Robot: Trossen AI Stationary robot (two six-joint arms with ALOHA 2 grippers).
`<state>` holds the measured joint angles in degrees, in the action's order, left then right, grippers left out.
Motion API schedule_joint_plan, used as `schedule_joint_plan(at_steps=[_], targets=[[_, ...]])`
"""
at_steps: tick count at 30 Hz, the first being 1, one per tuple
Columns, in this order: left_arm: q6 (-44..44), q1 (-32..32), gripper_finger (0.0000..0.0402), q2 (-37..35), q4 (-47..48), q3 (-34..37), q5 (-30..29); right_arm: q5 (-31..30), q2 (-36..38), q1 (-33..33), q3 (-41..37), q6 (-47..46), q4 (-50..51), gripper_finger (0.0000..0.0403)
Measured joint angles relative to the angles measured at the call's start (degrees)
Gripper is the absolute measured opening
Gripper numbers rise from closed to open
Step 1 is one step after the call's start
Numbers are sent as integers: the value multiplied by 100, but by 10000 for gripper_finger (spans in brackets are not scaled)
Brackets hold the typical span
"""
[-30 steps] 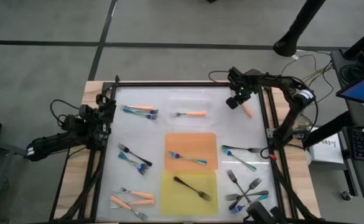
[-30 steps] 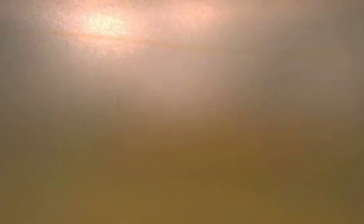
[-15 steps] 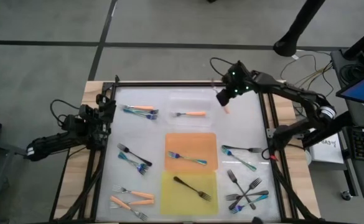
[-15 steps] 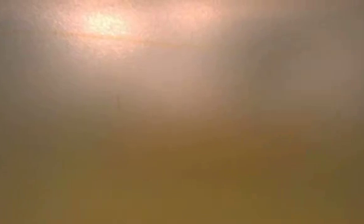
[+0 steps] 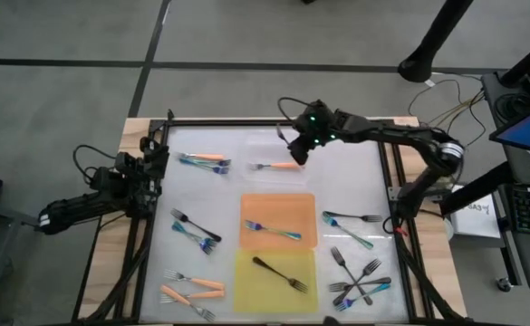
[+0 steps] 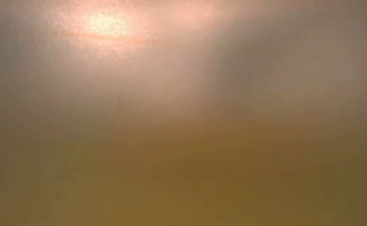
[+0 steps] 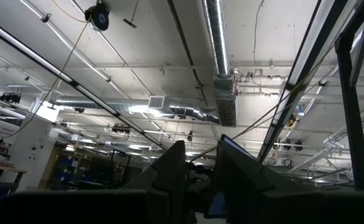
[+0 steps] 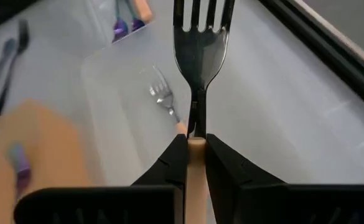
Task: Sort silverware by color (type)
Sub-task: Put the orange fork into the white bin, then put the blue fork into the orange bin
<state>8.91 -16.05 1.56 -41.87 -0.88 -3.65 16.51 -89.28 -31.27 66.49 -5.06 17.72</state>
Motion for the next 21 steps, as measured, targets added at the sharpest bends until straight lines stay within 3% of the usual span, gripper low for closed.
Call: schedule_joint_plan(at_steps=[4,11,16,21], targets=[[0,-1,75,0,0,1,-1,6,-573,2,625,44,304,31],[0,-2,75,2,0,-1,-1,2,-1221,41,1792,264,2404,94],[0,-2,75,0,-1,-1,0,15,-1248,206,2131,189,3364,124],[0,-2,75,0,-2,-1,-1,17,-919,675,2040,-105,4390,130]])
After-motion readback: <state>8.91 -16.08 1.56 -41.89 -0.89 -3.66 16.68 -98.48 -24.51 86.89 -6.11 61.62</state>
